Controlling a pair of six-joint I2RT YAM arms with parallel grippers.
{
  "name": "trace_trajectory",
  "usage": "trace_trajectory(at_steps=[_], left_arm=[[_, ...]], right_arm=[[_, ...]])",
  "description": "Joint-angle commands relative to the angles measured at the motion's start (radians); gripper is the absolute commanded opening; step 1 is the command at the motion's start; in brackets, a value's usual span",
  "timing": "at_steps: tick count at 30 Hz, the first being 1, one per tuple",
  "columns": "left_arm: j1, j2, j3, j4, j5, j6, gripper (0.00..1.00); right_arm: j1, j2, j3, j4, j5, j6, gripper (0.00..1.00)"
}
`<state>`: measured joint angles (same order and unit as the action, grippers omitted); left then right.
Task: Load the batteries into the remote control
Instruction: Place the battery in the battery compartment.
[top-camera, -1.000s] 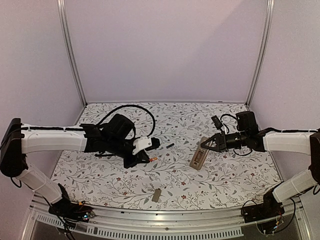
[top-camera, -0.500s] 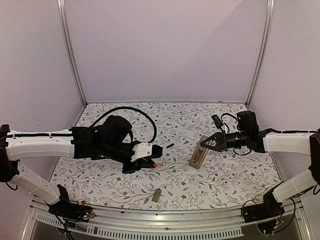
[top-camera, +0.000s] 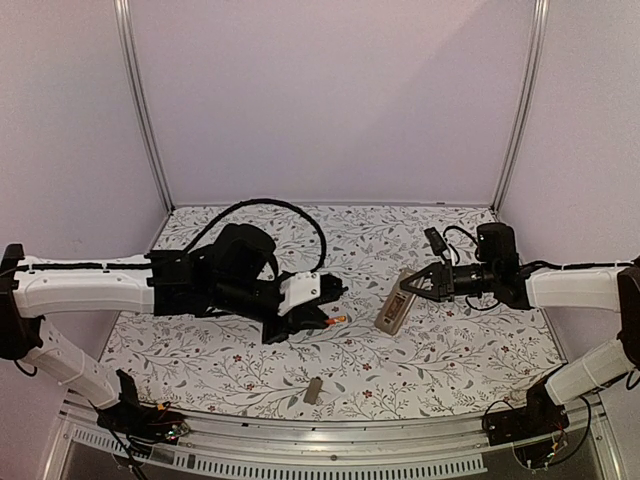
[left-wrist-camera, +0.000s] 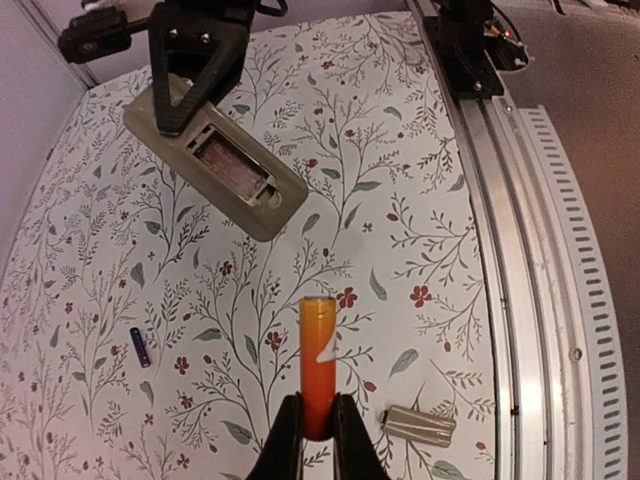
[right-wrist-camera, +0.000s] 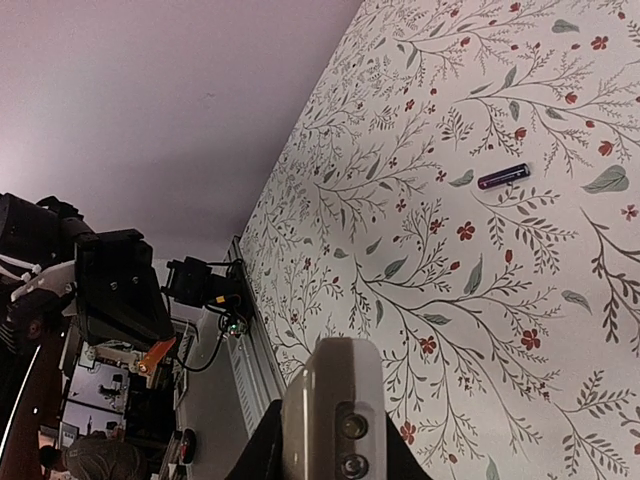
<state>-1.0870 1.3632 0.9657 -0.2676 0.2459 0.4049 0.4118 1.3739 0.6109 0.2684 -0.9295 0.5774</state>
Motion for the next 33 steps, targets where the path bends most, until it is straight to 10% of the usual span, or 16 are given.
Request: trace_trajectory(at_steps=[1, 13, 33], left_arm=[[-0.016, 0.092, 0.134, -0.014, -0.061, -0.232, 0.00], [-0.008, 0.349, 0.325, -0.113, -0.140, -0.723, 0.00], [-0.008, 0.510, 0.374, -0.132, -0.057, -0.879, 0.00]], right_arm=[[-0.001, -0.003, -0.016, 0.074, 0.011, 0.048, 0.00], [0.083, 0.176, 0.019, 0.189, 0.075, 0.209, 0.00], [0.158, 0.277, 0.006, 0.242, 0.180, 0.332, 0.00]])
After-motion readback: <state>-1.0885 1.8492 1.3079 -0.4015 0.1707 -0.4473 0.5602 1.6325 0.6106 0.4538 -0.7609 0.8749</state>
